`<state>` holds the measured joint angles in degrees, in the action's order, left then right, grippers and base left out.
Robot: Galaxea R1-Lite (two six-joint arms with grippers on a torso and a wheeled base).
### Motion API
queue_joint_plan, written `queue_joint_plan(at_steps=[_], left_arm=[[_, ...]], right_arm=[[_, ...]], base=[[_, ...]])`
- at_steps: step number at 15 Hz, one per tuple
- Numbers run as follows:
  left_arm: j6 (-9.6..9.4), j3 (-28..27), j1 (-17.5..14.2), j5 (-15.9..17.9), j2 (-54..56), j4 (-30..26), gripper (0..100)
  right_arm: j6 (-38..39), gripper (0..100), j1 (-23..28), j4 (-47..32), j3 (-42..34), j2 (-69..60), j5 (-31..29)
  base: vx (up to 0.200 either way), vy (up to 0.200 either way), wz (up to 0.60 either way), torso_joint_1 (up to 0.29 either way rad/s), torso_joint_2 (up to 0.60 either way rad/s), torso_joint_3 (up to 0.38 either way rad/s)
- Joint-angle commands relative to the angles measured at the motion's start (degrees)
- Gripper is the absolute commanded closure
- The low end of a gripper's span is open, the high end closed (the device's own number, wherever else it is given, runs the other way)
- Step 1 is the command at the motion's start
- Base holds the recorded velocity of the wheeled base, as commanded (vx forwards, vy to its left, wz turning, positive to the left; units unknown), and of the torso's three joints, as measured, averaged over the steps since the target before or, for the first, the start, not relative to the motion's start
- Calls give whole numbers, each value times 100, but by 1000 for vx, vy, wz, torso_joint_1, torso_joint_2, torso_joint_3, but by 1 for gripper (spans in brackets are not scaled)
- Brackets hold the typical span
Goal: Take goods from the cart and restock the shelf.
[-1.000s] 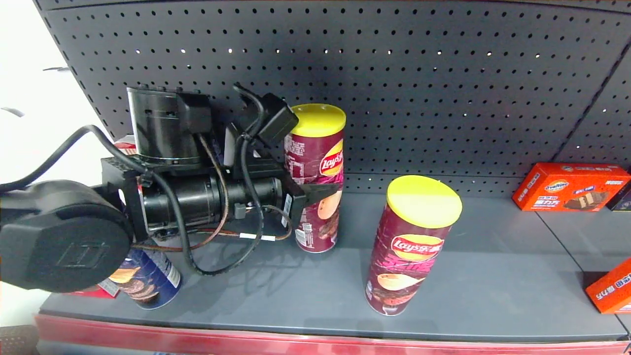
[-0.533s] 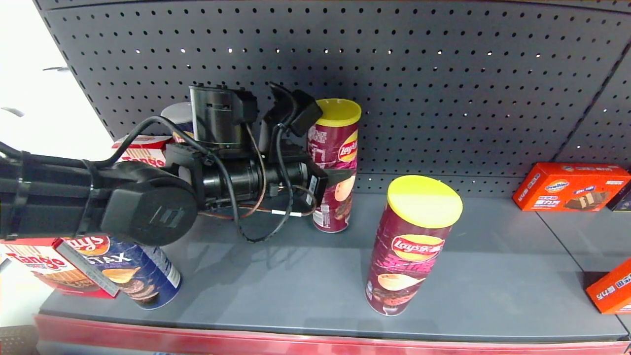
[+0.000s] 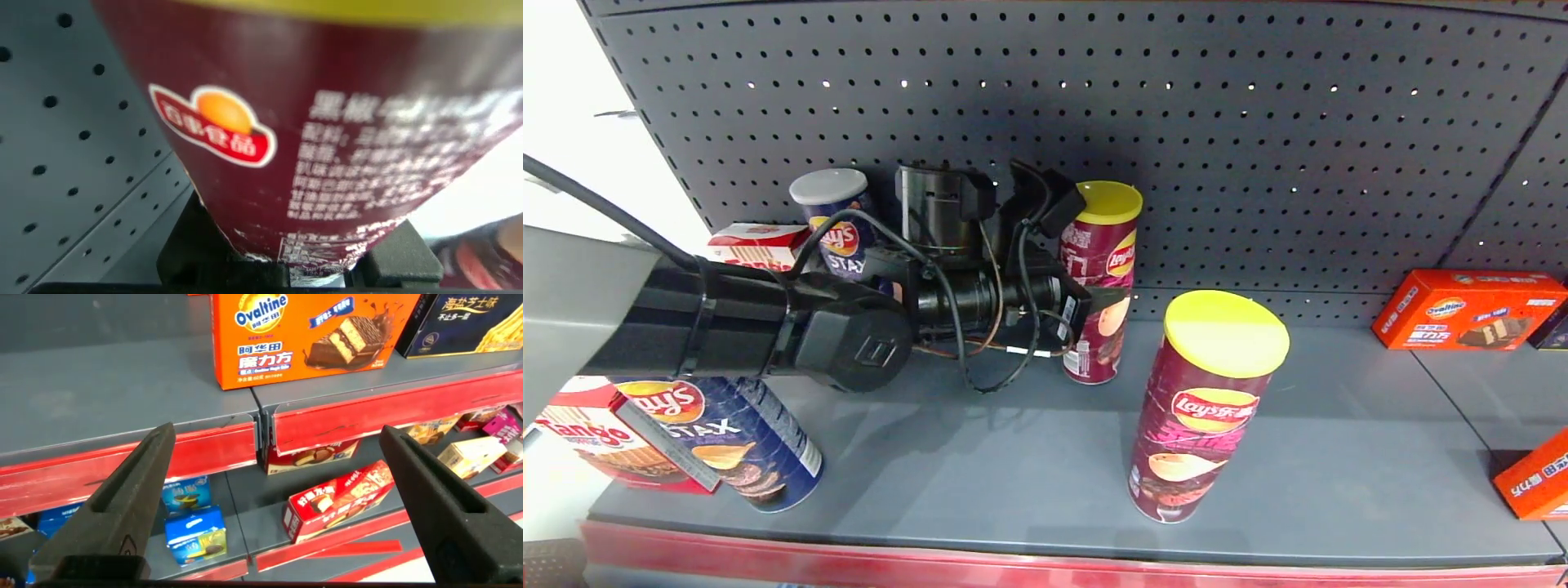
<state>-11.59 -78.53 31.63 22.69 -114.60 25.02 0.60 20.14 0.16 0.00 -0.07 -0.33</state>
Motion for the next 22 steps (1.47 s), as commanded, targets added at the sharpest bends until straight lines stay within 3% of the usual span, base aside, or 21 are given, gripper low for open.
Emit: queue_joint_plan(at_steps=[1,5,12,13,16,22], left_arm=[[-1,-250,18,-1,-291,3,100],[-1,-558,88,8,-554,3,100],[-27,-628,132,-10,-730,47,100],[-27,-619,132,-10,-730,47,0],[-27,-514,176,-36,-686,56,0],[-10,699,176,-54,298,619,0]], right_arm=[[2,0,-1,2,0,7,-2],[2,0,-1,2,0,7,-2],[2,0,-1,2,0,7,-2],[2,0,-1,2,0,7,-2],[2,0,-1,2,0,7,-2],[2,0,-1,2,0,7,-2]], base=[[0,0,0,0,0,0],[0,0,0,0,0,0],[0,0,0,0,0,0],[0,0,0,0,0,0],[0,0,0,0,0,0],[0,0,0,0,0,0]])
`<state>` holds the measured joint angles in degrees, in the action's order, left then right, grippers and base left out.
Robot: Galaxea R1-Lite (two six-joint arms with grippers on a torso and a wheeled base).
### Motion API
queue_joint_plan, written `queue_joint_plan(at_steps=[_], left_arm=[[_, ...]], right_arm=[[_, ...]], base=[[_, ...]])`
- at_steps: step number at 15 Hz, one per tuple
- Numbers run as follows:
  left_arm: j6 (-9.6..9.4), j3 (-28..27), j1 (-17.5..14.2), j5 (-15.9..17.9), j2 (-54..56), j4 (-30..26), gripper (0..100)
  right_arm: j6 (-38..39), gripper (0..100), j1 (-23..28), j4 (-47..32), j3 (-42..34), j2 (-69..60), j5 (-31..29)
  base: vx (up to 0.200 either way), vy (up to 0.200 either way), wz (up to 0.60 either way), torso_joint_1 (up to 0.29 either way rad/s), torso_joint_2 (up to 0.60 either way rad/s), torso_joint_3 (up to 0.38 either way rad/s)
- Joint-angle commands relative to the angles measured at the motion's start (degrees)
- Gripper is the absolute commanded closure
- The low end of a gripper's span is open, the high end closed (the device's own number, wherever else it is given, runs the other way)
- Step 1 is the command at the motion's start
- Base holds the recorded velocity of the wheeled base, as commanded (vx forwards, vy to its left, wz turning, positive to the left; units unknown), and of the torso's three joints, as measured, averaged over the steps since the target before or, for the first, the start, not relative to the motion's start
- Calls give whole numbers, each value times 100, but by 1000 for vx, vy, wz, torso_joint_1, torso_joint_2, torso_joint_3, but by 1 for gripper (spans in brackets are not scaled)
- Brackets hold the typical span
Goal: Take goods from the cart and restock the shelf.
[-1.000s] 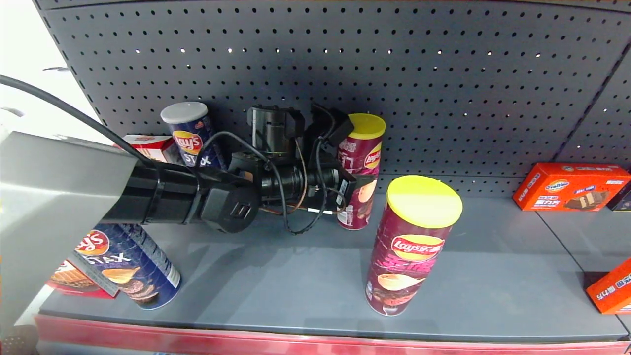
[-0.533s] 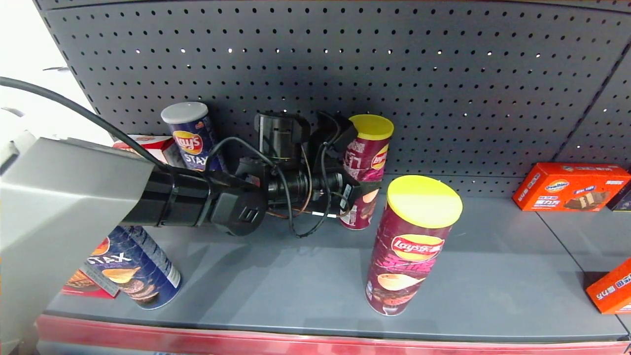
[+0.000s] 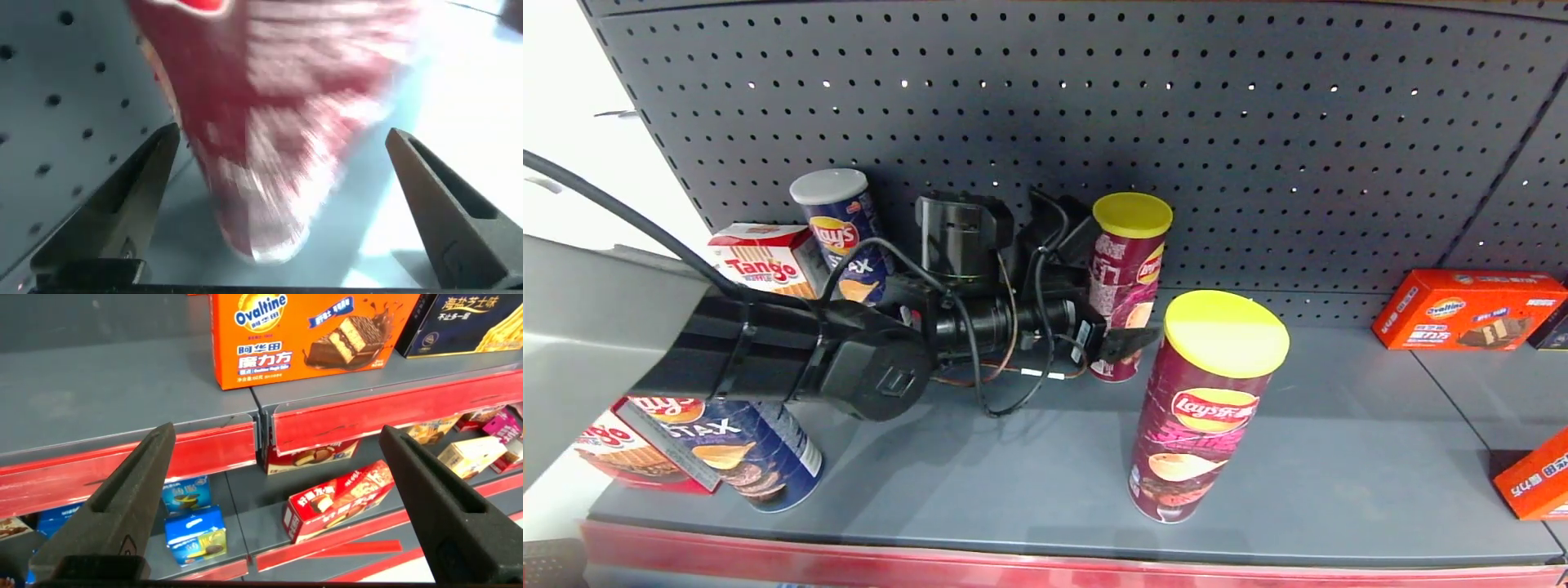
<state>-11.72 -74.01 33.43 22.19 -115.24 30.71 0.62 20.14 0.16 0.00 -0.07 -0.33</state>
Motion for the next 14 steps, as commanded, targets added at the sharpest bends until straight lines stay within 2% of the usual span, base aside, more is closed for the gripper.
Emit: queue_joint_plan(at_steps=[1,4,6,7,9,10,11,12,13,14], left_arm=[[11,352,-20,-21,414,260,0],[20,563,-12,-188,537,594,0],[11,1020,15,-408,819,621,0],[11,1319,15,-593,951,621,0],[11,1565,15,-944,1021,621,0],[11,1670,24,-1252,1038,621,0],[11,1714,41,-1454,1030,621,0],[20,1714,41,-1480,1030,621,0],[38,1679,85,-1876,1003,621,0],[64,1644,120,-2034,951,621,0]], right_arm=[[-1,0,-1,2,0,7,-2],[-1,0,-1,2,0,7,-2],[-1,0,-1,2,0,7,-2],[-1,0,-1,2,0,7,-2],[-1,0,-1,2,0,7,-2],[-1,0,-1,2,0,7,-2],[-1,0,-1,2,0,7,-2],[-1,0,-1,2,0,7,-2],[-1,0,-1,2,0,7,-2],[-1,0,-1,2,0,7,-2]], base=[[0,0,0,0,0,0],[0,0,0,0,0,0],[0,0,0,0,0,0],[0,0,0,0,0,0],[0,0,0,0,0,0],[0,0,0,0,0,0],[0,0,0,0,0,0],[0,0,0,0,0,0],[0,0,0,0,0,0],[0,0,0,0,0,0]])
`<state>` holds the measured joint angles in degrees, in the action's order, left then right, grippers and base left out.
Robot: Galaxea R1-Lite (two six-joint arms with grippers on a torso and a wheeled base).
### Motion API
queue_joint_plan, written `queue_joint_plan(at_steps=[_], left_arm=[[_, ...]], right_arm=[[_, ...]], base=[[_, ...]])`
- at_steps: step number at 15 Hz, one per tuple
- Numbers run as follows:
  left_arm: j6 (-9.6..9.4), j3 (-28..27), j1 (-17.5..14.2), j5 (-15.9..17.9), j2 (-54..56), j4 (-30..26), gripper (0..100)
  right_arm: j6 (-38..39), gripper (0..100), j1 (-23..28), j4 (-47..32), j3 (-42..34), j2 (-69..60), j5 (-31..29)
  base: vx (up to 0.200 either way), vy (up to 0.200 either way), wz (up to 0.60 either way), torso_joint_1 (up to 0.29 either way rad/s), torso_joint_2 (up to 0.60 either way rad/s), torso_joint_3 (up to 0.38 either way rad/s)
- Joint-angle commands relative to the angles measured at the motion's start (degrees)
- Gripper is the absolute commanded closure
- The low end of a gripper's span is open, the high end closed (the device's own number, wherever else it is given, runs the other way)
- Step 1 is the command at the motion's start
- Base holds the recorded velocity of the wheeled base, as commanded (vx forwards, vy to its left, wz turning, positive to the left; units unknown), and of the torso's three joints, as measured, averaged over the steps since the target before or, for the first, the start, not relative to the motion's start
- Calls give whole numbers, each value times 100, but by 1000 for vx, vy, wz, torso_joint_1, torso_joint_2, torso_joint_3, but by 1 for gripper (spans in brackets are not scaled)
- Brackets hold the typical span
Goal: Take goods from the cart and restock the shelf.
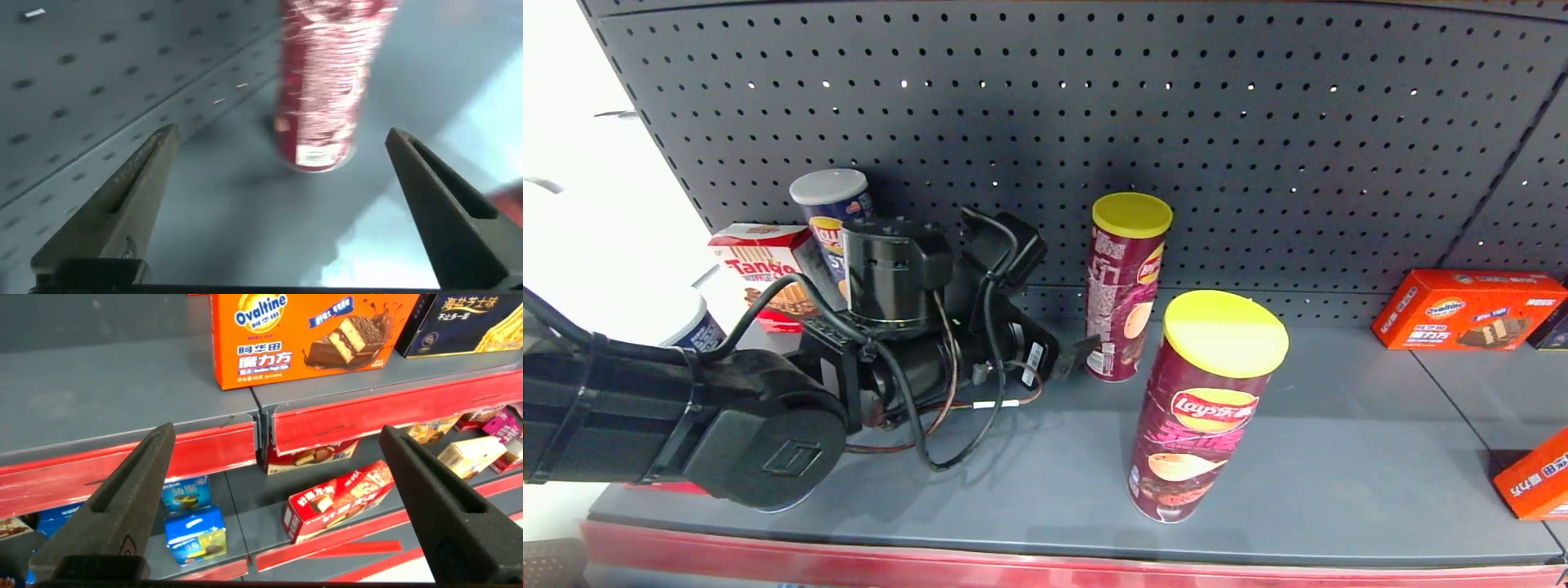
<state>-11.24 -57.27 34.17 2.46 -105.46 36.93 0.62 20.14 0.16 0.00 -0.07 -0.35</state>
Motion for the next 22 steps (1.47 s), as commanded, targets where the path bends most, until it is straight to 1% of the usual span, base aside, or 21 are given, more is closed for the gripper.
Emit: queue_joint_plan(at_steps=[1,3,8,15,17,19,22], left_arm=[[34,-38,99,-88,-106,8,0],[43,-135,107,-97,-203,8,0],[87,-663,107,-106,-511,-1,0],[96,-706,20,-308,-581,8,0],[87,-698,-24,-317,-572,8,0],[87,-706,-139,-343,-572,8,0],[87,-724,-227,-387,-555,8,0]], right_arm=[[-1,0,-1,2,0,7,0],[-1,0,-1,2,0,7,0],[-1,0,-1,2,0,7,0],[-1,0,-1,2,0,7,0],[-1,0,-1,2,0,7,0],[-1,0,-1,-7,0,7,0],[-1,0,-1,2,0,7,0]], base=[[0,0,0,0,0,0],[0,0,0,0,0,0],[0,0,0,0,0,0],[0,0,0,0,0,0],[0,0,0,0,0,0],[0,0,0,0,0,0],[0,0,0,0,0,0]])
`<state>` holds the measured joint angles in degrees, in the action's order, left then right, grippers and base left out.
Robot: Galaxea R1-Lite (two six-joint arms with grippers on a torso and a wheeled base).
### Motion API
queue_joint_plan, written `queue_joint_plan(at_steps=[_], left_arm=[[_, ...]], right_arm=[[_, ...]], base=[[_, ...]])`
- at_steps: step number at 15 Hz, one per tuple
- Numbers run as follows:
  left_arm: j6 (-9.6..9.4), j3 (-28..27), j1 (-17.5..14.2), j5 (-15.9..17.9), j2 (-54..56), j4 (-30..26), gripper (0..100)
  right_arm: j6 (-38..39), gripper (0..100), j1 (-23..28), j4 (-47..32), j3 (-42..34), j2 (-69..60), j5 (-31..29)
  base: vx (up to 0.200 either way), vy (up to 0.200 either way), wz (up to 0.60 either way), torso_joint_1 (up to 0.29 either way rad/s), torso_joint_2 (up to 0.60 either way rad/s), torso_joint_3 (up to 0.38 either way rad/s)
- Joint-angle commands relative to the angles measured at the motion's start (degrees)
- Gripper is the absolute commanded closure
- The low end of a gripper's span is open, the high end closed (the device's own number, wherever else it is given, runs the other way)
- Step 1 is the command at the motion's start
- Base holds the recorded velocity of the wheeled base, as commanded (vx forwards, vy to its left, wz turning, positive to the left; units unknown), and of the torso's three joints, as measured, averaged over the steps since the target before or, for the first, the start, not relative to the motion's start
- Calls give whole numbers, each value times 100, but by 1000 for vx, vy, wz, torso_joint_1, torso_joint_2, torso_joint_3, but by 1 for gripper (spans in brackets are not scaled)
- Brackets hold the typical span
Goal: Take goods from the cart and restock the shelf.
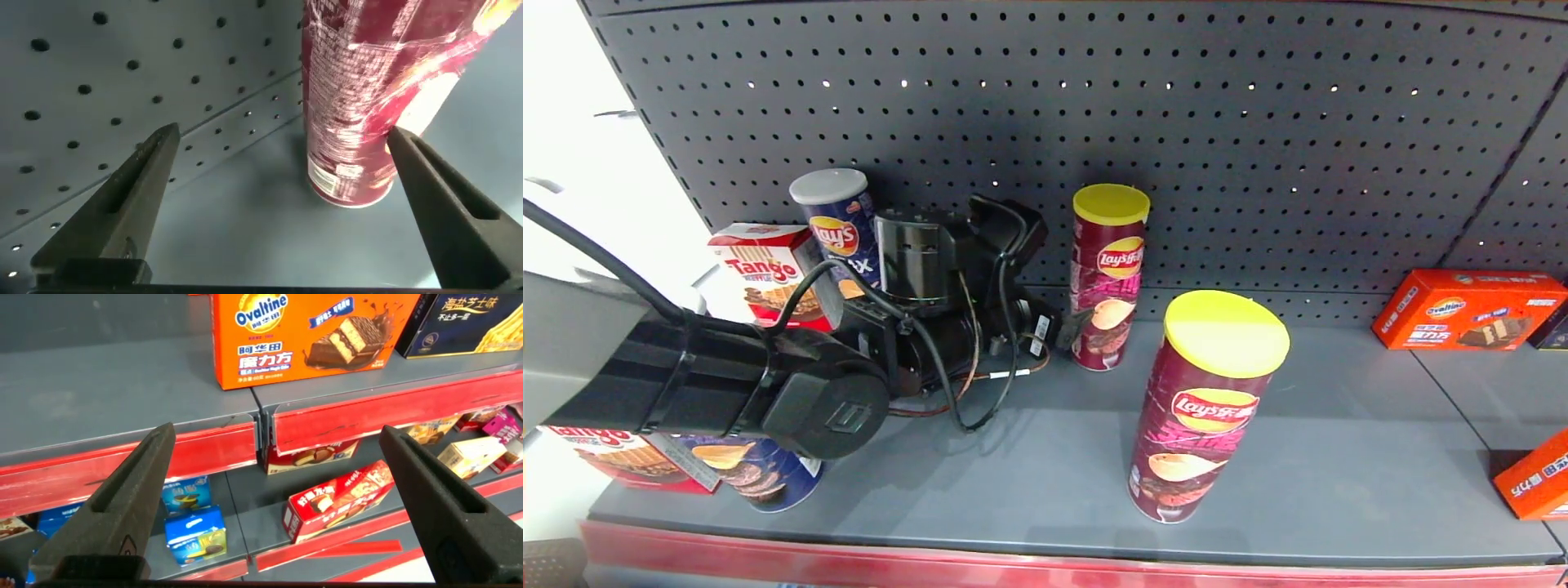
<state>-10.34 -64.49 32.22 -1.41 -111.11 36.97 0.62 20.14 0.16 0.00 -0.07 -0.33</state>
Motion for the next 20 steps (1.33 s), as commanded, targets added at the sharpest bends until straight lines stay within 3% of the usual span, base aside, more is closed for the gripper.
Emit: queue_joint_plan(at_steps=[1,9,13,20], left_arm=[[5,-2,-49,-17,10,3,0],[-74,455,-84,-333,423,12,0],[-91,384,-58,-597,335,3,0],[-82,173,-67,-606,-52,-6,0]], right_arm=[[-1,0,-1,2,0,7,-2],[-1,0,-1,2,0,7,-2],[-1,0,-1,2,0,7,-2],[-1,0,-1,2,0,7,-2]], base=[[0,0,0,0,0,0],[0,0,0,0,0,0],[0,0,0,0,0,0],[0,0,0,0,0,0]])
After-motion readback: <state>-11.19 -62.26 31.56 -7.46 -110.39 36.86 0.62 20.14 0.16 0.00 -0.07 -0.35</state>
